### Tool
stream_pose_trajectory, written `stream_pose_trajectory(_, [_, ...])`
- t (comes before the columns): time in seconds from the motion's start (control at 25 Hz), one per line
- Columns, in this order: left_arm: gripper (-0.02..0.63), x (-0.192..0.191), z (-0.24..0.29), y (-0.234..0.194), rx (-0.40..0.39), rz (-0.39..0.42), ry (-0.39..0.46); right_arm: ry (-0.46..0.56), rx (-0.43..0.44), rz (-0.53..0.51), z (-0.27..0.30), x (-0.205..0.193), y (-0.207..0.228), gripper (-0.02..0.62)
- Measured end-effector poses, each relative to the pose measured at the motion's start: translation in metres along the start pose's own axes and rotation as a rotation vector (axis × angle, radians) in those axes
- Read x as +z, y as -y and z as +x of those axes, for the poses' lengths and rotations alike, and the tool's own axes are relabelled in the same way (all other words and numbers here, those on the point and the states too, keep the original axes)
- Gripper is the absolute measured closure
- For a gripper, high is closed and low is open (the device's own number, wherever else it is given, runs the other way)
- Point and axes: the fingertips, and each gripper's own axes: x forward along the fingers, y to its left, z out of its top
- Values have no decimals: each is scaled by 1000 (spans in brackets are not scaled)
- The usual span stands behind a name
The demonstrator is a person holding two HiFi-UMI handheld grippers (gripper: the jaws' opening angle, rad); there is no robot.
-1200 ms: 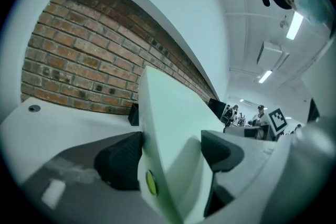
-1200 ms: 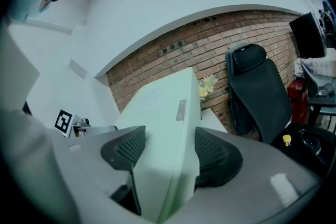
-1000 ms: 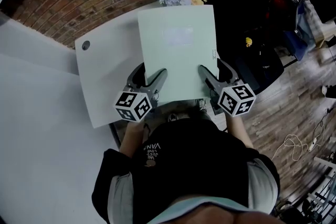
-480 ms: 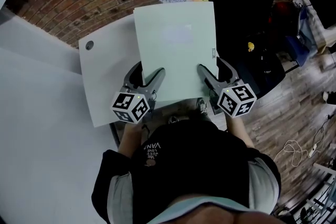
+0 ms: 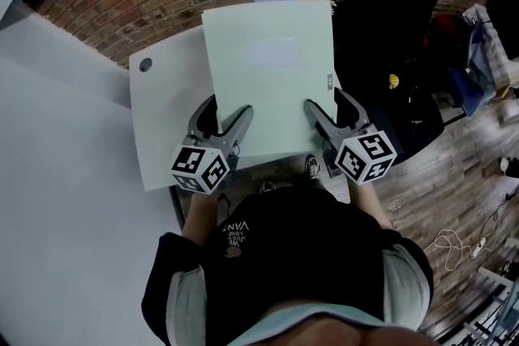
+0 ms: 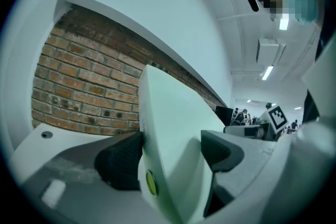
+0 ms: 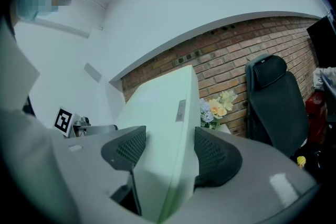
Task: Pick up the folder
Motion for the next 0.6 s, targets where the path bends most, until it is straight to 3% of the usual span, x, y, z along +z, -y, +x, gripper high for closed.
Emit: stream_pose_trajectory(0.6, [247,4,-22,-15,129,-15,55,-33,122,-33,28,3,-14,318])
